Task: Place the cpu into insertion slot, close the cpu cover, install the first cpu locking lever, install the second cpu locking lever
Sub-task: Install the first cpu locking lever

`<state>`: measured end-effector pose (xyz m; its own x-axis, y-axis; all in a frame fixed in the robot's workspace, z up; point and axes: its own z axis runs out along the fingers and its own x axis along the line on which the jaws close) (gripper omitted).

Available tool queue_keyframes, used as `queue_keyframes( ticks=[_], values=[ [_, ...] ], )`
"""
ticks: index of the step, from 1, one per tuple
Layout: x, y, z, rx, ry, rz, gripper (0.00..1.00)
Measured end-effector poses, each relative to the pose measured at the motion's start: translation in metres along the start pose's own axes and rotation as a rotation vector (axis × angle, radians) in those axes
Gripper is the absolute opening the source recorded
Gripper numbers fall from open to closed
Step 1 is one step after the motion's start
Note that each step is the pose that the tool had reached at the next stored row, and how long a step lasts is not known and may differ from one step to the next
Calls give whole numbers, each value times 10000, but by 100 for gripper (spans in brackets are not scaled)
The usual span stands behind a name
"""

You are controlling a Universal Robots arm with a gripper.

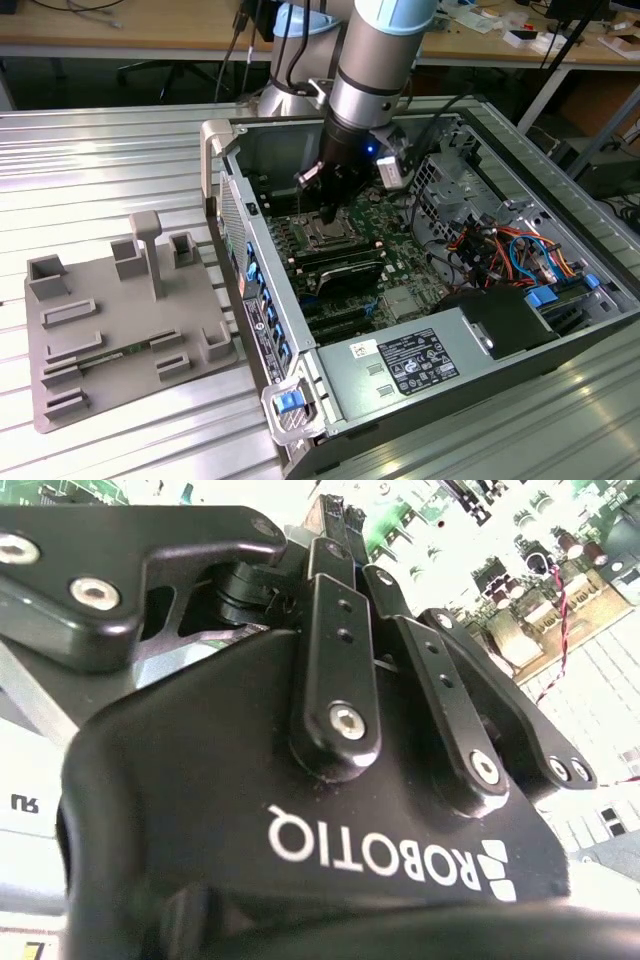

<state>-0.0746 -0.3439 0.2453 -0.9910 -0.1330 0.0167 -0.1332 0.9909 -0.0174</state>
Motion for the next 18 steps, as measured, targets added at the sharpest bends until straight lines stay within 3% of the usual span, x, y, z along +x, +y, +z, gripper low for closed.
queue_keyframes(
  ticks=[14,18],
  values=[
    [3,-3,-162,-45,-6,-1,11],
    [61,5,-166,-61,-18,-1,11]
  ],
)
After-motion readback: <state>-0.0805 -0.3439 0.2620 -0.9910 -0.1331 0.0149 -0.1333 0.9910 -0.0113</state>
